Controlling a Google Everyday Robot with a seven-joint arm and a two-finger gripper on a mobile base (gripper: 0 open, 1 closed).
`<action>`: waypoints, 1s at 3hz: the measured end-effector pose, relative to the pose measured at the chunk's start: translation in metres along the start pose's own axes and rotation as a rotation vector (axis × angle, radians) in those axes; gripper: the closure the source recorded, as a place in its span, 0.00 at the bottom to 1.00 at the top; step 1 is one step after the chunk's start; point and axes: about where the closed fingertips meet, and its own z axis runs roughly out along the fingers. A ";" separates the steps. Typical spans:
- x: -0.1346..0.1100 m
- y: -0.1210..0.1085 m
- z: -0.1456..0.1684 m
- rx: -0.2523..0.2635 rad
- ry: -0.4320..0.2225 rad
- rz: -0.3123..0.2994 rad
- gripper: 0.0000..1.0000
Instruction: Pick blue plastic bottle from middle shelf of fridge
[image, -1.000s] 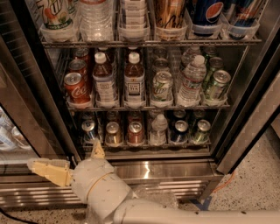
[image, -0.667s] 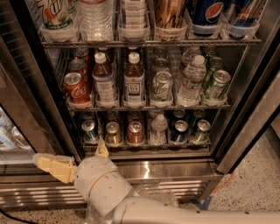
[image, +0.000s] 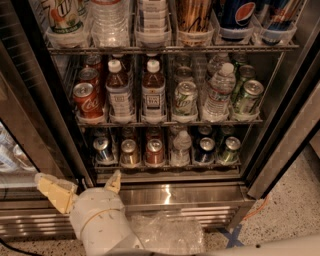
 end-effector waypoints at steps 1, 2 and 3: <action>-0.003 -0.023 0.000 0.113 -0.071 -0.003 0.00; -0.015 -0.064 -0.003 0.226 -0.175 -0.019 0.00; -0.054 -0.097 -0.010 0.337 -0.326 -0.077 0.00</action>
Offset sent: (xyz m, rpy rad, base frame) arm 0.0574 -0.1791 -0.0036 -0.0333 -0.2763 -0.8459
